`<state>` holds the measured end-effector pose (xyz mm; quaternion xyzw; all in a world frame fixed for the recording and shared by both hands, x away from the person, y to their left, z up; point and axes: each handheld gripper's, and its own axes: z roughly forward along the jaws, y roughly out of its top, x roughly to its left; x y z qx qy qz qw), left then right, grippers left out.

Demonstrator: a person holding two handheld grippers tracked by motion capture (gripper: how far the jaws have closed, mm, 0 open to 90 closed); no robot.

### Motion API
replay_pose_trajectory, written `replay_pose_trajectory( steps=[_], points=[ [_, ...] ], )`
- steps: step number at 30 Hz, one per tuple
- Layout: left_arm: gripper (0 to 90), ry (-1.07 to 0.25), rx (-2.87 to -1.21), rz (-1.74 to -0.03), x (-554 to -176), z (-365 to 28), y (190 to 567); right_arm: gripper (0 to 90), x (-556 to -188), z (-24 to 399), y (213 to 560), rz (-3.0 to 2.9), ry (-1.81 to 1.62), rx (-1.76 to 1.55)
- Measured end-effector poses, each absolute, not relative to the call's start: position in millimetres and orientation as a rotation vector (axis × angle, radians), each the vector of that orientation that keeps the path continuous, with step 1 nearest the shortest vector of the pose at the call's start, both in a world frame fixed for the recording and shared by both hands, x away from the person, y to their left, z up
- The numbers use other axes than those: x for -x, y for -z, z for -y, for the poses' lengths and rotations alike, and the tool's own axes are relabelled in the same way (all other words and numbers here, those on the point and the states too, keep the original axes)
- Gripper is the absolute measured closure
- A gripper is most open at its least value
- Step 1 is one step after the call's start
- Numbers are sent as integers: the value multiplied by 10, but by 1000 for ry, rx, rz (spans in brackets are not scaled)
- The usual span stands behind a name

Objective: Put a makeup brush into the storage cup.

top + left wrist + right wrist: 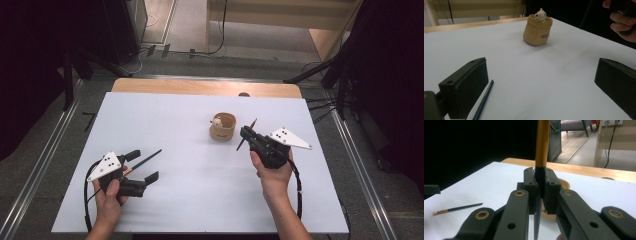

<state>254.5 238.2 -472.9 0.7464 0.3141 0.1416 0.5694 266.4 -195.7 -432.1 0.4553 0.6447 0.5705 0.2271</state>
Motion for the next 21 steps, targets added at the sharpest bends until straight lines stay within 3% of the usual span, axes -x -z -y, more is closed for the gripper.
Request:
replay_pose_trajectory(
  steps=[21],
  points=[
    [0,-395,-1744,-779,-2423,-2716,4797,844,-2839,1921,4262,-1778,-1549,-1244]
  ],
)
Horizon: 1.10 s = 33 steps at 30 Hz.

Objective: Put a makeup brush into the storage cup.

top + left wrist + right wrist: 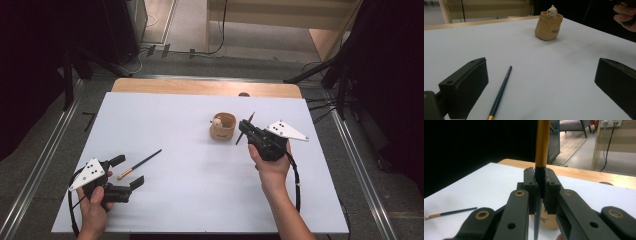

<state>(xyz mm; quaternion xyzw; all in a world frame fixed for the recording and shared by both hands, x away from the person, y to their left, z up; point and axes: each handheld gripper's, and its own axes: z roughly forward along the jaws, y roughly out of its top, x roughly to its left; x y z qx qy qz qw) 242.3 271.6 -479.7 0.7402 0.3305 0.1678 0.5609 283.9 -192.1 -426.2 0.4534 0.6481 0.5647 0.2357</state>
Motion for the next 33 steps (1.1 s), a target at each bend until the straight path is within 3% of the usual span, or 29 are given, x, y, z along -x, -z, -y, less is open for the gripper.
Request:
replay_pose_trajectory(
  steps=[33],
  points=[
    [0,-397,-1736,-807,-2382,-2868,4847,844,-3274,1872,4148,-1743,-1550,-1244]
  ],
)
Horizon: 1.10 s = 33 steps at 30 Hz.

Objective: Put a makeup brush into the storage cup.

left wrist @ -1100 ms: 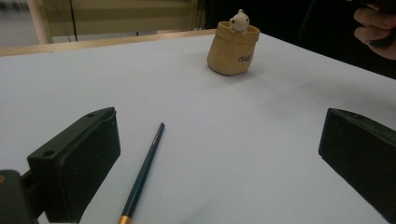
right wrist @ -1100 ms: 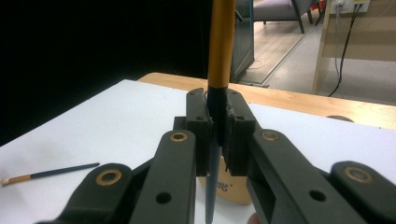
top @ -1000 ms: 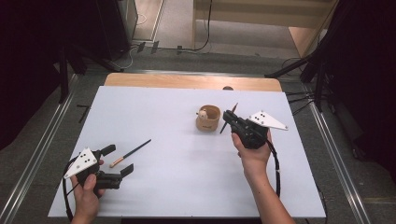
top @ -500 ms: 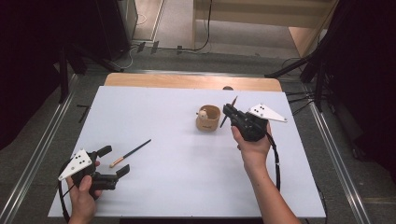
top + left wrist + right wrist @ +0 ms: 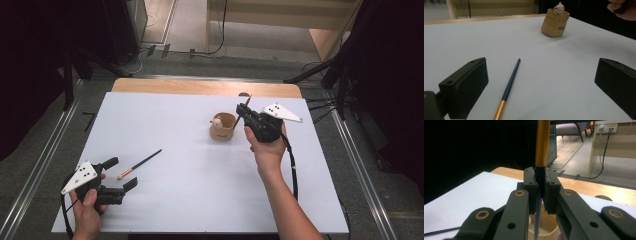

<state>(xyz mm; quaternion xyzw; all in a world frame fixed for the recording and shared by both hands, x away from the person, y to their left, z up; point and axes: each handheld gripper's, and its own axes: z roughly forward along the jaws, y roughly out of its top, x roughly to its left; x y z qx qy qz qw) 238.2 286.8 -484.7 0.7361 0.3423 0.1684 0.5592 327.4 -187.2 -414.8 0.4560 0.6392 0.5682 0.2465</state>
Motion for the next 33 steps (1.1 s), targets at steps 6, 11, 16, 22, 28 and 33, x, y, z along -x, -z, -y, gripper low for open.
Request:
replay_pose_trajectory(
  steps=[6,11,16,22,28,33],
  points=[
    [0,-400,-1729,-818,-2391,-2885,4843,844,-3372,1833,4179,-1733,-1559,-1187],
    [0,-403,-1720,-820,-2390,-2901,4837,844,-3438,1785,4207,-1734,-1533,-1171],
    [0,-405,-1720,-823,-2392,-2905,4837,844,-3493,1749,4259,-1737,-1518,-1177],
    [0,-403,-1718,-826,-2397,-2918,4838,844,-3568,1724,4357,-1758,-1495,-1183],
    [0,-400,-1725,-822,-2397,-2906,4838,843,-3613,1664,4456,-1804,-1444,-1194],
    [0,-392,-1723,-818,-2399,-2914,4837,843,-3654,1642,4534,-1820,-1421,-1230]
  ],
)
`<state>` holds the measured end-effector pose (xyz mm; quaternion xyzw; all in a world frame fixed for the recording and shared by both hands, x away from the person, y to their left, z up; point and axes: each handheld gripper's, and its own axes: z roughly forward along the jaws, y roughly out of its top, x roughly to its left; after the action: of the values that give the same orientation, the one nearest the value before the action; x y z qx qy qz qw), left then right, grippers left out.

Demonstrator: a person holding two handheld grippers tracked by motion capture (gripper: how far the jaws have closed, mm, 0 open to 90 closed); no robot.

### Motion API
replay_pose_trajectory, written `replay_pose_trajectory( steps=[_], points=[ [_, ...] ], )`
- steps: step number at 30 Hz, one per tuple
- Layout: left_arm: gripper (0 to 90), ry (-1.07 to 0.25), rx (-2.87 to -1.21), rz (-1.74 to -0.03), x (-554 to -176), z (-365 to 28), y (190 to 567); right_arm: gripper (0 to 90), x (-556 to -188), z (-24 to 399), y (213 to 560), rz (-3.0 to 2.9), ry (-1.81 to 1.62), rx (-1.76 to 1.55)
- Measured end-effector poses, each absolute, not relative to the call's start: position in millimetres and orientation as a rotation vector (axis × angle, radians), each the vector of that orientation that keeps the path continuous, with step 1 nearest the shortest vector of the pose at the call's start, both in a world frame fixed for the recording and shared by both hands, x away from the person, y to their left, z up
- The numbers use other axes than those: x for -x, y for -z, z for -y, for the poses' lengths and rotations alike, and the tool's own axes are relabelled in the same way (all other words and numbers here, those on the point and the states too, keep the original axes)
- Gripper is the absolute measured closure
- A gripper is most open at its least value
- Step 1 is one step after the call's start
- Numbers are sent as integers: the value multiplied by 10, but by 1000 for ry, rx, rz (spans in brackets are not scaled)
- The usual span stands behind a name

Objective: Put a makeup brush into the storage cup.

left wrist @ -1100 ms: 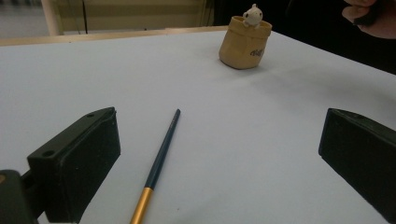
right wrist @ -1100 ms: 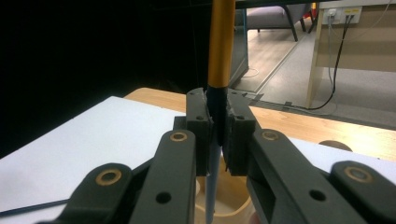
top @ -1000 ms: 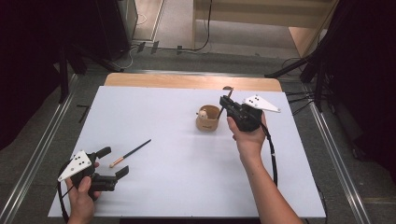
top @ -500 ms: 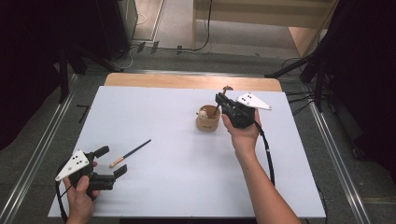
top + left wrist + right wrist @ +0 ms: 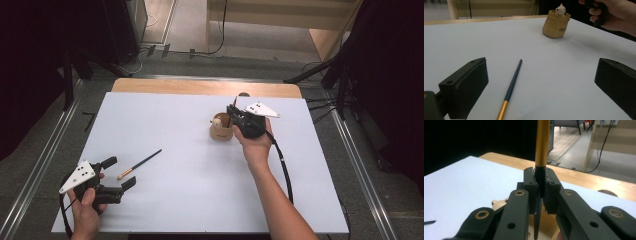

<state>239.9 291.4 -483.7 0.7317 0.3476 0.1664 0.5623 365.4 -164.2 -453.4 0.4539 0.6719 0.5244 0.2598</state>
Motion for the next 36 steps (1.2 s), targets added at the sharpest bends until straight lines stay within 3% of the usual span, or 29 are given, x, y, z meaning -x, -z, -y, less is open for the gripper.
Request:
replay_pose_trajectory(
  steps=[19,28,36],
  points=[
    [0,-381,-1731,-814,-2400,-2901,4839,832,-3726,1660,4699,-1884,-1298,-1296],
    [0,-379,-1724,-815,-2398,-2907,4836,587,-3684,1739,4664,-1861,-1343,-1303],
    [0,-379,-1730,-812,-2399,-2902,4835,456,-3549,1871,4656,-1845,-1369,-1310]
  ],
)
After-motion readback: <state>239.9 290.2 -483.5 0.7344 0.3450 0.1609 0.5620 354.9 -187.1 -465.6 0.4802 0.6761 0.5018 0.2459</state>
